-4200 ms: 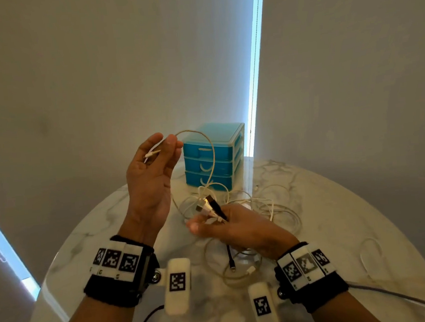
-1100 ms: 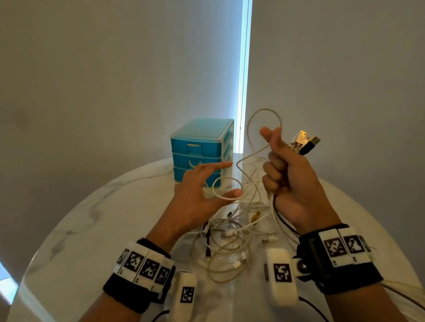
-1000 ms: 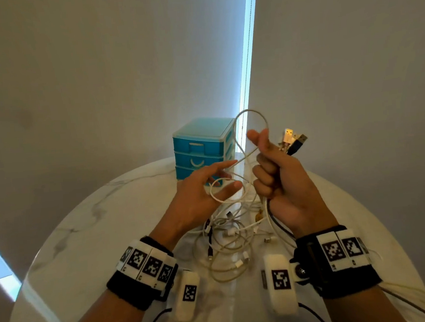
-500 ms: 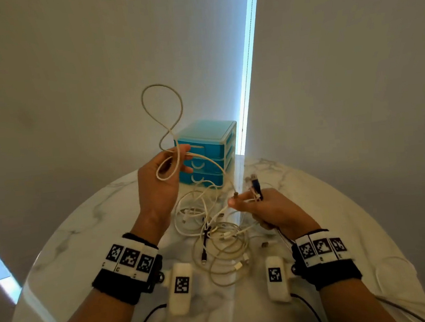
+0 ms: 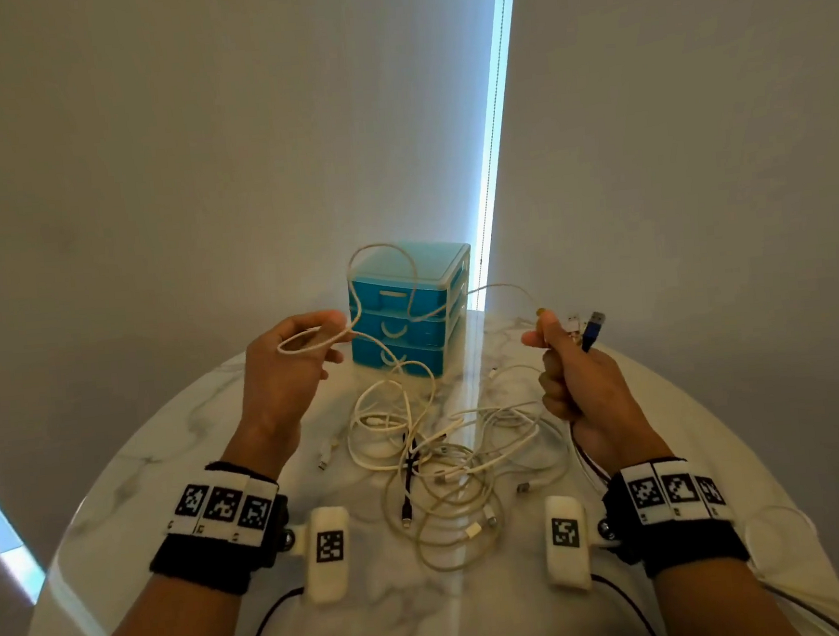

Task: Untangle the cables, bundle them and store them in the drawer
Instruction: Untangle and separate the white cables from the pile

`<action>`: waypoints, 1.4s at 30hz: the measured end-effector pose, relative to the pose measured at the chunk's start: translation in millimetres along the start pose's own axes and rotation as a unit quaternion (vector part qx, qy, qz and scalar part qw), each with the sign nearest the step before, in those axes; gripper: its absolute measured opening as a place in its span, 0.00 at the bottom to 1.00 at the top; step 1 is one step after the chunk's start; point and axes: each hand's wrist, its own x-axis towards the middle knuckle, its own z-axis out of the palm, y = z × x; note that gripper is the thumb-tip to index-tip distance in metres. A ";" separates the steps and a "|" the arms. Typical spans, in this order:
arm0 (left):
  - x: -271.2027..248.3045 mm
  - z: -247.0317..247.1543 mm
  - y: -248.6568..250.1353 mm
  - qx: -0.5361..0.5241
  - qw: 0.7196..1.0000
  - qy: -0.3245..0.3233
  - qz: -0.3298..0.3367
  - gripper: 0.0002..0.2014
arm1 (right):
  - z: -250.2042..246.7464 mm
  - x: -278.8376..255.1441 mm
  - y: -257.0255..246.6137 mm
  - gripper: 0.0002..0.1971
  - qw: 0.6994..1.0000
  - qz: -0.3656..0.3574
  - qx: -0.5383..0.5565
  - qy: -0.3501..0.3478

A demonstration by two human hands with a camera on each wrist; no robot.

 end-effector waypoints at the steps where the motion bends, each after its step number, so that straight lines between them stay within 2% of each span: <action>1: 2.7 -2.6 -1.0 -0.001 1.000 0.003 -0.016 0.06 | -2.1 1.2 1.4 0.24 1.000 0.001 0.002 0.009; 4: 10.3 -10.7 -4.5 -0.058 0.997 0.022 -0.051 0.10 | -8.1 4.3 3.9 0.22 0.997 -0.001 0.004 0.076; 6: 15.3 -17.0 -5.2 -0.098 0.993 0.038 -0.050 0.16 | -11.7 4.5 1.5 0.20 0.993 0.004 0.016 0.119; 8: 18.0 -19.6 -0.5 -0.121 0.991 0.053 -0.028 0.18 | -12.1 1.5 -3.9 0.16 0.993 0.009 0.025 0.113; 10: 14.4 -14.7 8.5 -0.101 0.994 0.040 -0.002 0.20 | -6.3 -3.8 -8.5 0.17 0.998 0.005 -0.028 0.052; 11: 9.2 -9.7 14.5 -0.085 0.996 0.012 0.010 0.23 | -1.2 -7.8 -10.1 0.18 0.997 -0.002 -0.074 0.010; 13: -5.3 3.6 27.0 -0.080 0.991 -0.100 0.038 0.26 | 11.7 -17.4 -12.9 0.18 0.987 -0.021 -0.144 -0.062; 15: -20.4 17.6 36.0 -0.078 0.970 -0.221 0.060 0.27 | 22.8 -24.9 -14.8 0.18 0.983 -0.040 -0.145 -0.105; 16: -26.6 24.3 38.7 -0.057 0.960 -0.261 0.078 0.26 | 27.3 -27.6 -16.5 0.20 0.982 -0.048 -0.137 -0.118; 19: -37.1 38.7 37.7 0.093 0.937 -0.313 0.126 0.17 | 32.9 -32.5 -21.3 0.22 0.976 -0.072 -0.118 -0.166; 22: -40.6 41.7 31.1 0.179 0.907 -0.365 0.106 0.14 | 32.2 -38.0 -28.0 0.17 0.973 -0.083 -0.076 -0.202; 25: -42.7 43.2 31.6 0.182 0.911 -0.354 0.109 0.10 | 33.8 -38.8 -30.4 0.15 0.979 -0.104 -0.046 -0.169; 27: -42.8 45.4 34.5 0.164 0.923 -0.329 0.116 0.10 | 39.4 -37.6 -28.1 0.22 0.985 -0.106 -0.014 -0.138; 29: -42.6 46.7 36.7 0.156 0.933 -0.301 0.125 0.11 | 45.6 -37.7 -23.5 0.27 0.989 -0.077 0.011 -0.125; 33: -43.0 47.4 33.9 0.175 0.929 -0.299 0.129 0.13 | 53.0 -42.1 -14.3 0.20 0.990 -0.067 -0.029 -0.119; 35: -42.7 48.7 32.4 0.179 0.927 -0.305 0.125 0.13 | 53.0 -42.4 -15.7 0.16 0.992 -0.085 -0.032 -0.086; 38: -43.9 51.5 34.8 0.167 0.925 -0.318 0.123 0.12 | 55.7 -43.7 -17.2 0.19 0.993 -0.107 -0.032 -0.046; 42: -46.3 53.4 32.6 0.150 0.926 -0.330 0.108 0.12 | 67.3 -50.6 -14.7 0.20 0.994 -0.086 0.007 -0.073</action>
